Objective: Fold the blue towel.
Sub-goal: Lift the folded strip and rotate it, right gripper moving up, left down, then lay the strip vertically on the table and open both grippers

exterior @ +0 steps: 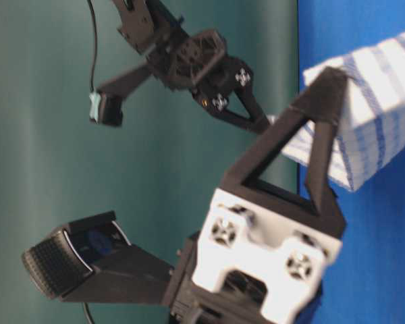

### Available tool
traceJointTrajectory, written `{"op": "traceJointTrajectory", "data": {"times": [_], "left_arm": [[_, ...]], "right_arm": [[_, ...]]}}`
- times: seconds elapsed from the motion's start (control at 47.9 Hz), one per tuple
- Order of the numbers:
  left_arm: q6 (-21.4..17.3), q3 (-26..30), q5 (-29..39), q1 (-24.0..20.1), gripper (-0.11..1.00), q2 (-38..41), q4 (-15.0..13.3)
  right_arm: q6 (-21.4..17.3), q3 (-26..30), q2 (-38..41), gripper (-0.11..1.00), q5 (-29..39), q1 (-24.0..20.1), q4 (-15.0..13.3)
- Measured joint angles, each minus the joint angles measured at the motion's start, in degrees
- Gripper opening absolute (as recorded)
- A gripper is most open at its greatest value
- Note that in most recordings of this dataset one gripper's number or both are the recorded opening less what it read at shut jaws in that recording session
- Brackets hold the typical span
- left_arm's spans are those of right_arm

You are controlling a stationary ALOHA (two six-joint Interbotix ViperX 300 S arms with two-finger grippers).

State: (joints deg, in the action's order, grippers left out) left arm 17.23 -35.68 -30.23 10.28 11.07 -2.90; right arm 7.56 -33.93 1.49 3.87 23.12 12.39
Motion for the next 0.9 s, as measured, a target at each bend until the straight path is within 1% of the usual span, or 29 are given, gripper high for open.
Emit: {"op": "traceJointTrajectory", "data": {"times": [0.188,0.334,0.501,0.543,0.668,0.752,0.856,0.898], "left_arm": [[1.9,-1.4,1.3,0.4,0.02,-0.1,0.1],[4.3,-3.1,1.6,0.4,0.02,-0.6,0.0],[6.7,-4.7,1.8,0.4,0.03,-1.5,0.0],[7.2,-5.2,1.8,0.4,0.05,-1.6,0.0],[8.9,-5.9,2.2,0.6,0.25,-1.9,0.0],[9.3,-6.0,3.4,1.0,0.45,-2.0,0.0],[10.0,-6.0,6.9,1.2,0.74,-2.0,0.1],[10.3,-6.0,8.3,1.3,0.82,-2.3,0.0]], "right_arm": [[0.2,4.4,4.7,0.27,0.0,-0.2,0.0],[0.2,8.0,8.1,0.27,0.1,-0.9,0.0],[0.4,10.2,10.0,0.27,0.1,-1.6,-0.1],[0.4,10.5,10.3,0.27,0.1,-1.7,-0.1],[0.4,10.5,10.8,0.27,0.1,-1.8,0.0],[0.4,10.5,11.1,0.27,0.1,-2.1,0.0],[0.4,10.5,11.0,0.27,0.1,-2.4,-0.1],[0.4,10.5,11.1,0.29,0.1,-2.5,-0.1]]}}
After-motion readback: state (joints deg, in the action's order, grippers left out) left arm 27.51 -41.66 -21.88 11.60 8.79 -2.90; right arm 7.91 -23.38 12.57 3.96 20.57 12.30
